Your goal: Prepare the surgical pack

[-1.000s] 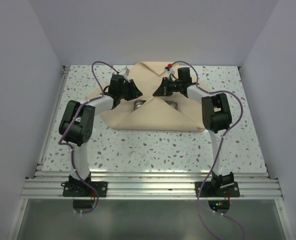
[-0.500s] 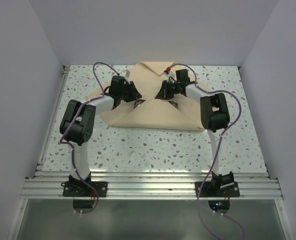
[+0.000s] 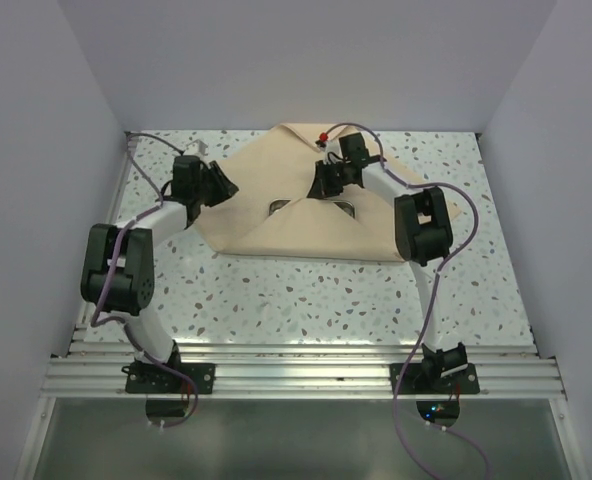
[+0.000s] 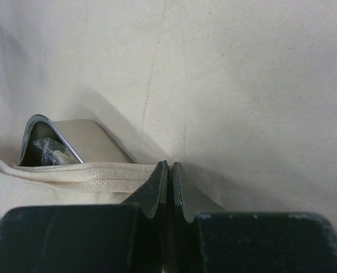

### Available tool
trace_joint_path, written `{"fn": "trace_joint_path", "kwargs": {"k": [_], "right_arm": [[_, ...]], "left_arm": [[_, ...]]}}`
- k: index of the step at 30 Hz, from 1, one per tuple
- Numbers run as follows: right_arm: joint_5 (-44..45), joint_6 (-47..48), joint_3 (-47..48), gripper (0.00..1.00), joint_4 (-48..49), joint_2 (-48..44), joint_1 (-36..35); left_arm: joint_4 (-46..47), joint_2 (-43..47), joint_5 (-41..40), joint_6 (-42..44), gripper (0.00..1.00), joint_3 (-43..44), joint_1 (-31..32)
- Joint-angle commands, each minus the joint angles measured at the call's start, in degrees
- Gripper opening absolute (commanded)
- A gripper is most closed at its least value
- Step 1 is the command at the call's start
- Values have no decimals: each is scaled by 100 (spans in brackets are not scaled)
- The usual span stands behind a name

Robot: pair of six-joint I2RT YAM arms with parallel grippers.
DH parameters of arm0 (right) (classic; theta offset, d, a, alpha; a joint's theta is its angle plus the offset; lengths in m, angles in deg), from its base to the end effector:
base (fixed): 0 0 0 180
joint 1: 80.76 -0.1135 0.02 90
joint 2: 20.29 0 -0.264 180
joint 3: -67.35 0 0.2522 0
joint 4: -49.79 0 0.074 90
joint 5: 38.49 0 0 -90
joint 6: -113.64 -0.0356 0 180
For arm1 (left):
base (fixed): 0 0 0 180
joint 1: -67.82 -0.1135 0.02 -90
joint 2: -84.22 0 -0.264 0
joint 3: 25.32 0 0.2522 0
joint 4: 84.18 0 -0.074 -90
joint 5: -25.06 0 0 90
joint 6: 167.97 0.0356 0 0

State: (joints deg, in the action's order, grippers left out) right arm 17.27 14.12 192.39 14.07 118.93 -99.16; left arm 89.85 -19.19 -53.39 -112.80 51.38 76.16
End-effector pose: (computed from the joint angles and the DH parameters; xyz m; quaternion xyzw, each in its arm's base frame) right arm 0.4976 0.1866 0.1450 -0.1701 0.8873 0.3474 0.2513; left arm 0.3929 -0.0648 0.1982 -0.1530 0.8609 -0.2576 0.4112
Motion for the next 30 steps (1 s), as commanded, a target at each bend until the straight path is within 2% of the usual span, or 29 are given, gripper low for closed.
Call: {"fn": "trace_joint_path", "kwargs": {"k": [1,5,10,21,30], "right_arm": [[654,512,95,0,-1064,202,-235],[997,574,218,0,-1337,220,-340],[1235,565,420,0,-1689,387,-384],[1069,513,368,0,-1645,343,-376],[919,486,341,0,-1593,325,-376]], "left_arm": [[91,585,-451,29,40,-308,-244],[-198,797,-812,29,47,-431,-517],[-191,832,-848,-24,58,-607,-1053],[-269,305,-619,-59,61,-247,-1826],[-85,-214,-39,-366,63,-308,-2082]]}}
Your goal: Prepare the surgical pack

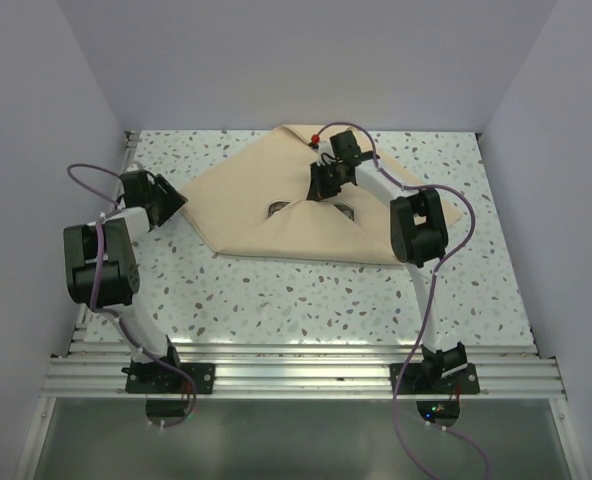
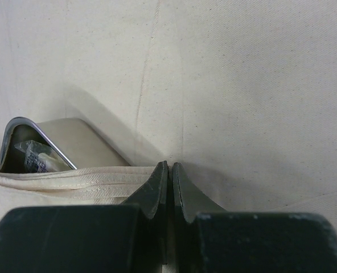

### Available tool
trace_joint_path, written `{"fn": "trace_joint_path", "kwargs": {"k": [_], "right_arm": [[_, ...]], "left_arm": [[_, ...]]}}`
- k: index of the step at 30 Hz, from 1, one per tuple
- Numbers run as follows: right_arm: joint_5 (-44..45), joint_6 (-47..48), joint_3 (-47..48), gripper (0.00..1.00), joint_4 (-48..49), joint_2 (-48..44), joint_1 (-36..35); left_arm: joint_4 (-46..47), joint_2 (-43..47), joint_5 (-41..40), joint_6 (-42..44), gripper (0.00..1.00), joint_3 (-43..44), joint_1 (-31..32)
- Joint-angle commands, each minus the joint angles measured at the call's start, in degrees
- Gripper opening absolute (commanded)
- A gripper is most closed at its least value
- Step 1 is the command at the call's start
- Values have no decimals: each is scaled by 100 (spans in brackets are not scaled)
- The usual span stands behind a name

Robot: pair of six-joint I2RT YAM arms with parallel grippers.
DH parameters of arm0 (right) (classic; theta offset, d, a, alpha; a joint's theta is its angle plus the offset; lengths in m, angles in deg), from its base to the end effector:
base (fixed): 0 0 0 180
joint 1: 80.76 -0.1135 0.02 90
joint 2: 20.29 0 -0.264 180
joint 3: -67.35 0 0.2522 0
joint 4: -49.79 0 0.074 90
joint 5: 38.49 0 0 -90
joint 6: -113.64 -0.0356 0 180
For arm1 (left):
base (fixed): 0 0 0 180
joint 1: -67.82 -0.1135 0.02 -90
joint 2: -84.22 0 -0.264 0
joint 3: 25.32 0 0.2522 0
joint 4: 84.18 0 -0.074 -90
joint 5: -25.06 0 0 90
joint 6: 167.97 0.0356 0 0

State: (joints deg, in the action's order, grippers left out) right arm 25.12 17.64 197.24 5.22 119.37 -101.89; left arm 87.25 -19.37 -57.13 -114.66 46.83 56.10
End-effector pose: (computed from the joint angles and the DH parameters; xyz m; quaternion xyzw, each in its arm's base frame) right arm 0.4901 0.2064 0.1556 -0.1913 0.9096 0.2812 0.2388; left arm 0.3739 0.0726 0.1683 -0.3445 0.8365 -0.1514 0.3982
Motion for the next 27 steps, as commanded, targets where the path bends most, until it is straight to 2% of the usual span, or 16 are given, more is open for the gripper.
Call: {"fn": "trace_joint_path", "kwargs": {"k": [1,8,17,20,27], "right_arm": [[126,134,-153,0,-707,273,-102],[108,134,-179,0,-672,264,-93],[73,134,-179,0,-655,273,-94],[64,134,-170,0,-663,273,-85],[20,143,-170,0,-663,247,-85]], "left_arm": [[201,-310,387,-207,63,146,-67],[447,-680,651,-392,63,93,-67],[474,-979,511,-409,59,243,-67],[465,-1014,397,-401,53,339,-67],[527,-1224,194,-365,28,532,-67]]}}
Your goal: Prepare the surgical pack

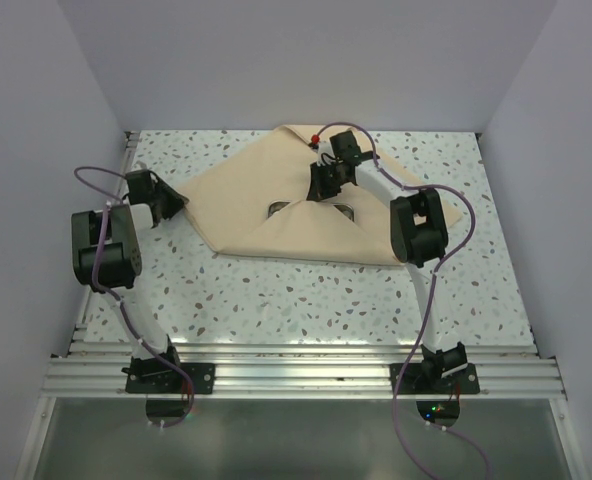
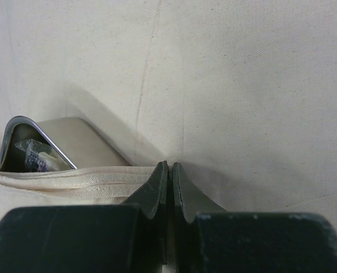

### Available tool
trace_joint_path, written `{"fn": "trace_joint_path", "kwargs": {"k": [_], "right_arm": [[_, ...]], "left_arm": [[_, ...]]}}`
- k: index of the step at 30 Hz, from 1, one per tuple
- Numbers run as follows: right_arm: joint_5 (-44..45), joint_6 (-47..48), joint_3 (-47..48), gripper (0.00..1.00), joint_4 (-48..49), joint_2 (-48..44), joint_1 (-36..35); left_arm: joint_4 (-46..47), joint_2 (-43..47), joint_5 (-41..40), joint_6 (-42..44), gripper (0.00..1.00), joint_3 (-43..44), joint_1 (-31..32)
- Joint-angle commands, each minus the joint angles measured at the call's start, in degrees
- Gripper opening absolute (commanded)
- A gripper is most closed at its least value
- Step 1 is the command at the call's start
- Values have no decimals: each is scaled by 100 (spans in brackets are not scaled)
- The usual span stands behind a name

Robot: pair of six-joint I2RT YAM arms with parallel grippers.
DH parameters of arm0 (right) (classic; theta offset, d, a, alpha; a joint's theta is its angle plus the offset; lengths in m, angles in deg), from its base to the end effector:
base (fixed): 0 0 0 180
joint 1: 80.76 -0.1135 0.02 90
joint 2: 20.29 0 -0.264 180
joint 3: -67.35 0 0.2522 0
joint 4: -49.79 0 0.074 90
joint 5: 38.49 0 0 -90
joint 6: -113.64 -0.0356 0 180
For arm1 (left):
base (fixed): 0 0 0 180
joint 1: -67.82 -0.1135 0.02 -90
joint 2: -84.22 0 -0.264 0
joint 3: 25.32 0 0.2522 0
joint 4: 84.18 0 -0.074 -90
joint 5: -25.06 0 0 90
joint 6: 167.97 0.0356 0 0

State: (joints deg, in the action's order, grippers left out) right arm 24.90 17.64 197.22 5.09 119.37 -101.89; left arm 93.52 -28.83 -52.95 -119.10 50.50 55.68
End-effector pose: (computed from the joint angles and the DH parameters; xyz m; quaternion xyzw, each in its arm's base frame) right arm 0.4898 0.2064 0.1554 -0.1916 0.9095 0.2827 0.2371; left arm 0.4005 0.0786 0.1346 -0.3635 0.8241 -0.1976 0.3869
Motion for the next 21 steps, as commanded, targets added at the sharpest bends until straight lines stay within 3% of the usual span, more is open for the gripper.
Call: {"fn": "trace_joint_path", "kwargs": {"k": [1,10,13,16,18,21], "right_arm": [[33,143,-168,0,-642,246,-85],[-19,134,-159,0,-642,273,-85],[-37,134,-159,0,-650,282,-85],[-46,134,-168,0,-650,282,-76],[-55,134,-177,0,-642,282,-85],[-55,125,-159,0,-650,290,-85]], "left_arm": [[-100,-305,-232,78,27,192,-25],[-92,-340,-620,236,32,350,-8],[-83,-489,-557,236,27,447,10],[-65,-507,-645,263,15,465,28],[-48,-446,-680,298,2,473,36],[-100,-297,-873,447,0,482,115]]}}
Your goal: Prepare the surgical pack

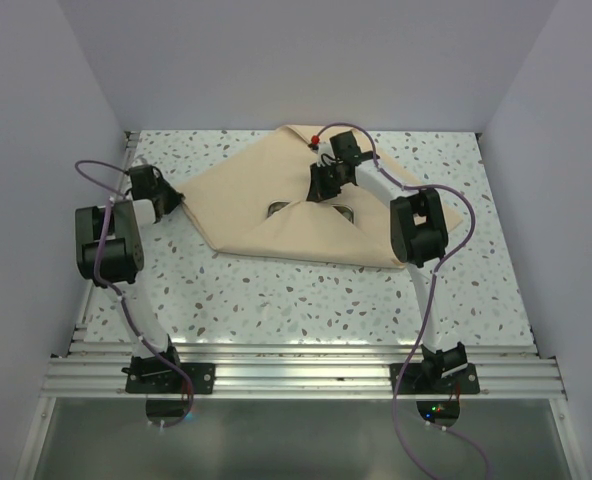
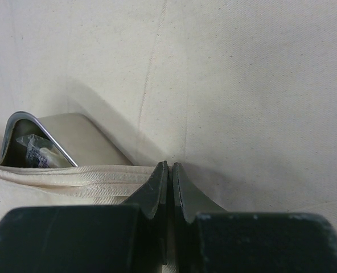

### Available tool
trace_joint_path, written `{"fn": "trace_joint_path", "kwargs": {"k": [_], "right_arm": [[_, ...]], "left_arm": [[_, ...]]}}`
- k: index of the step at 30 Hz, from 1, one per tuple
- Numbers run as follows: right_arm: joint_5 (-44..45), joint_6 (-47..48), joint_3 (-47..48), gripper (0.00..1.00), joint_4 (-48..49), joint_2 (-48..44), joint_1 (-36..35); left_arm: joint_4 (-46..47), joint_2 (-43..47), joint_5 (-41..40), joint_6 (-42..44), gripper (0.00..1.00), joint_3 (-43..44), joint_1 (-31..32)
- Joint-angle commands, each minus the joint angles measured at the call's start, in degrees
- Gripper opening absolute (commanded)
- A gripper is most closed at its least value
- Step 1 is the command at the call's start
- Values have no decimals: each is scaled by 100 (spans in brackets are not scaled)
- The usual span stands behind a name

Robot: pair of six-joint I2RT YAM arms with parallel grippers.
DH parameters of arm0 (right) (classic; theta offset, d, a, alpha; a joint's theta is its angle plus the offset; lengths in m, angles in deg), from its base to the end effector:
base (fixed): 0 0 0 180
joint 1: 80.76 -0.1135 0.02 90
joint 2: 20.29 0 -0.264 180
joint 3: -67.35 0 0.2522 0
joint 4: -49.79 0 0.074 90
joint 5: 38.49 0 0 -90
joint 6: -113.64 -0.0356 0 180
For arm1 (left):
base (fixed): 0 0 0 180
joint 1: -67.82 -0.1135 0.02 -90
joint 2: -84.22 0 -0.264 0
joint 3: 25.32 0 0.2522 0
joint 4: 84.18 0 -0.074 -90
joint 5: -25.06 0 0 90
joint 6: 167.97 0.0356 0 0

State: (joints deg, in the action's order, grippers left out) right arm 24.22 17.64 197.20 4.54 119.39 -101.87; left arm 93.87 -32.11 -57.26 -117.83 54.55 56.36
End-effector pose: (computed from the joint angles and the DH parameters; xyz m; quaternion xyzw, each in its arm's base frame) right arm 0.4888 0.2062 0.1546 -0.1920 0.9096 0.2871 0.2307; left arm 0.4180 0.0799 0.1323 -0.3627 0.8224 -0.1650 0.4061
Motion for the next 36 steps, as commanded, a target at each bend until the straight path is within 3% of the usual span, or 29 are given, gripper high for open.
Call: {"fn": "trace_joint_path", "kwargs": {"k": [1,10,17,26,36], "right_arm": [[22,125,-148,0,-604,297,-87],[57,108,-131,0,-657,332,-87],[31,64,-113,0,-640,385,-96],[13,37,-43,0,-719,473,-96],[-189,-15,106,0,-763,683,-87]], "left_arm": [[-179,84,-669,442,0,87,152],[-601,998,-2567,1225,0,175,1285],[-803,1516,-3439,1560,0,245,2112],[-1119,1658,-3801,1402,0,630,3396],[-1322,1395,-3247,717,0,1422,4345]]}}
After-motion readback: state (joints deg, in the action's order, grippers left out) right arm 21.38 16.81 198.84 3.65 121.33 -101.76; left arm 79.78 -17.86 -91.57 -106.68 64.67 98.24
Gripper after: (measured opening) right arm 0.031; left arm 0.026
